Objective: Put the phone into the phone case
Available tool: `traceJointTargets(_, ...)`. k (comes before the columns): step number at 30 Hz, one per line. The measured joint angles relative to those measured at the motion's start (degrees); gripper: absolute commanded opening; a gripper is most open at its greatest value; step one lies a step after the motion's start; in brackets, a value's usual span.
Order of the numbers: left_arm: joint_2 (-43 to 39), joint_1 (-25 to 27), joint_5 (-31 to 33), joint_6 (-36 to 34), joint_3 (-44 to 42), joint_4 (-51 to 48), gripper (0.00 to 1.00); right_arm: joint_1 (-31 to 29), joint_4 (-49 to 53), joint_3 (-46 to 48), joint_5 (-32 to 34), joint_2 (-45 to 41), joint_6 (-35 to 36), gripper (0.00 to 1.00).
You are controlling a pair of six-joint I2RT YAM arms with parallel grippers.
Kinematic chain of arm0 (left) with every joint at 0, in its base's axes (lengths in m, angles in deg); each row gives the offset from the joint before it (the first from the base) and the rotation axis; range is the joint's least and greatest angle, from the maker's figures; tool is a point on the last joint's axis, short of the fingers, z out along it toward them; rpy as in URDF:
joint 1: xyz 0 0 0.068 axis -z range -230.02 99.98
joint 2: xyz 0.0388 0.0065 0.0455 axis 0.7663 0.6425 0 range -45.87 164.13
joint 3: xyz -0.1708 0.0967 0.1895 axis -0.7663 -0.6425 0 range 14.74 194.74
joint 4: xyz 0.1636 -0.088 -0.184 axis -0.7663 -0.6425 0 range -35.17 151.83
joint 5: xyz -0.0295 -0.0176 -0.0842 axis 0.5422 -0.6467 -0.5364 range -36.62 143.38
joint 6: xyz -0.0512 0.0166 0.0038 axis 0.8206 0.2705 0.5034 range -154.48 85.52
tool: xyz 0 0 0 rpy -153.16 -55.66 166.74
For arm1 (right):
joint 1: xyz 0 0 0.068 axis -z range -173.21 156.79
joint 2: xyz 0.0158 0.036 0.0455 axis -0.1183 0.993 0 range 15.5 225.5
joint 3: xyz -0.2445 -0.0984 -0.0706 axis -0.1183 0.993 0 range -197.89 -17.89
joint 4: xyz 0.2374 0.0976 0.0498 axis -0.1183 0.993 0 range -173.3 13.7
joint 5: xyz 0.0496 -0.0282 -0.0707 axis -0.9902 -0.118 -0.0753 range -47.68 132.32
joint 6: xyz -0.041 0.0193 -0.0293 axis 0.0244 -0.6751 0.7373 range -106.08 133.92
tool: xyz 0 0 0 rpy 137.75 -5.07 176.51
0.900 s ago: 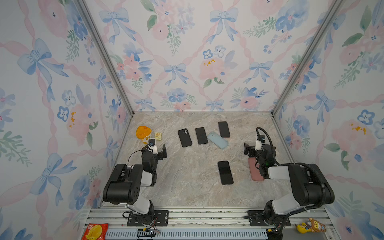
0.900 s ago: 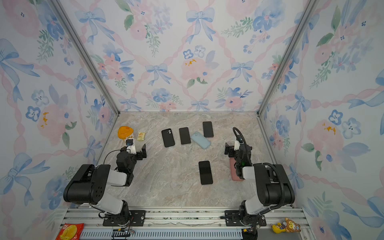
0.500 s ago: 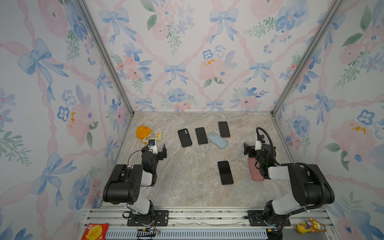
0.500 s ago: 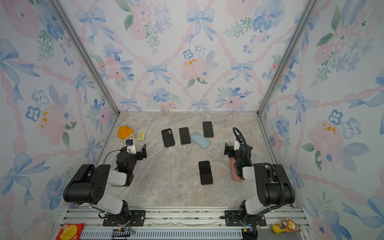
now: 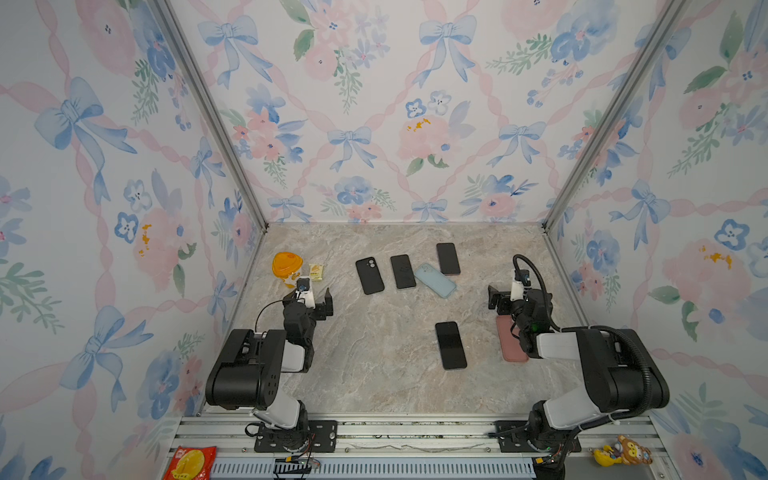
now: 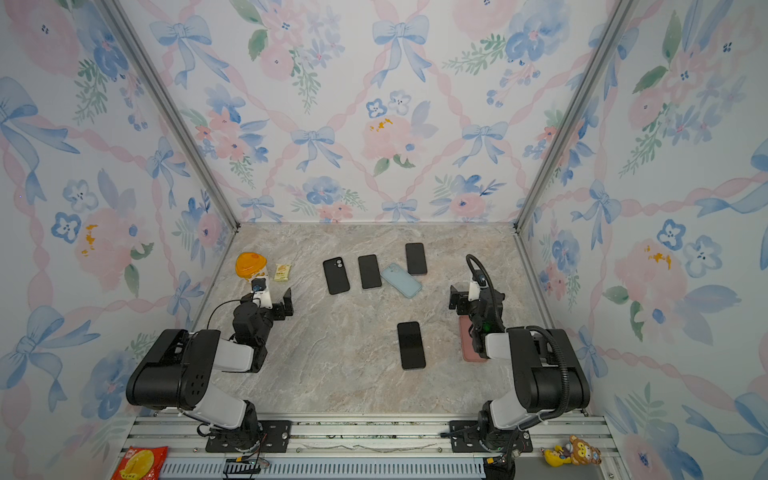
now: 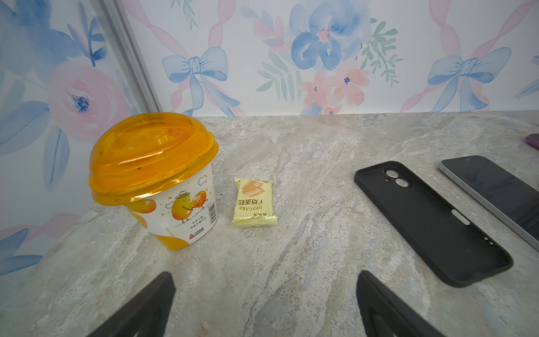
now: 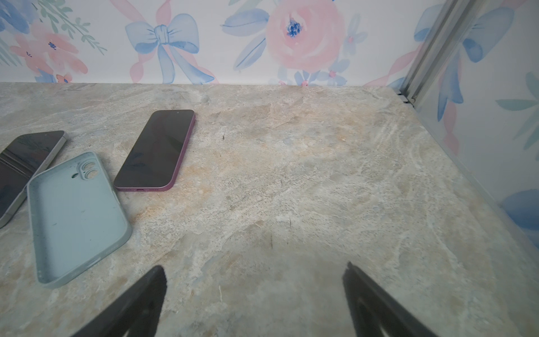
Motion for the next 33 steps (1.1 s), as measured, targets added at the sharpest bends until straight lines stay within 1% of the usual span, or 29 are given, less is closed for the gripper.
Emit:
traceJointTargets(2, -2.80, 0.33, 1.64, 0.17, 1.66, -4.76, 0.98, -0.22, 5.95, -0.70, 1.20, -4.46, -0.11, 0.97)
traceJointTargets(5, -6.88, 3.65, 7.80, 0.90, 8.04, -14.36, 0.98, -2.19, 17.84, -6.29, 4.48, -11.19, -1.33, 0.97)
traceJointTargets(8, -8.00, 8.85, 12.70, 4.28, 17.88, -25.70, 0.98, -6.64, 27.87, -14.21, 6.73, -14.82, -3.56, 0.97)
traceJointTargets(10, -7.74, 12.24, 13.81, 7.65, 23.78, -32.74, 0.98, -10.49, 32.70, -17.29, 7.76, -15.93, -5.09, 0.97)
traceJointTargets(13, -5.16, 17.42, 13.57, 12.87, 31.26, -42.16, 0.98, -17.11, 40.26, -19.34, 8.72, -15.91, -5.84, 0.97)
traceJointTargets(15, -2.25, 20.81, 12.39, 15.74, 35.04, -47.63, 0.98, -20.68, 45.68, -20.11, 8.72, -14.82, -6.14, 0.97)
traceJointTargets(17, 0.83, 23.58, 10.12, 18.12, 37.55, -51.98, 0.98, -22.21, 49.90, -21.14, 7.87, -12.98, -6.45, 0.97)
traceJointTargets(18, 2.34, 24.74, 8.33, 19.17, 38.42, -53.70, 0.98, -22.49, 51.98, -22.08, 7.10, -11.47, -6.67, 1.00)
traceJointTargets(20, 4.98, 26.14, 4.79, 20.92, 39.58, -56.30, 0.97, -22.64, 55.39, -24.59, 5.97, -8.07, -6.88, 0.95)
traceJointTargets(21, 6.40, 26.45, 2.71, 21.86, 40.15, -57.57, 0.97, -22.71, 57.37, -26.49, 5.38, -5.84, -7.21, 0.93)
traceJointTargets(24, 9.62, 26.53, -2.78, 24.39, 41.18, -60.11, 0.97, -23.30, 62.60, -31.85, 4.61, -0.46, -8.24, 0.92)
traceJointTargets(28, 10.71, 26.77, -8.07, 27.10, 41.33, -62.66, 0.96, -25.51, 69.18, -33.90, 4.76, 1.40, -11.65, 0.92)
traceJointTargets(29, 10.71, 27.08, -9.09, 27.67, 41.33, -62.79, 0.96, -25.88, 70.93, -33.88, 5.27, 1.31, -12.52, 0.90)
traceJointTargets(31, 10.71, 27.96, -10.80, 28.70, 41.35, -62.90, 0.96, -26.03, 74.64, -33.86, 6.71, 1.20, -14.95, 0.80)
traceJointTargets(33, 10.71, 29.18, -12.33, 29.66, 41.33, -63.12, 0.96, -24.52, 78.73, -33.57, 8.41, 0.59, -17.66, 0.74)
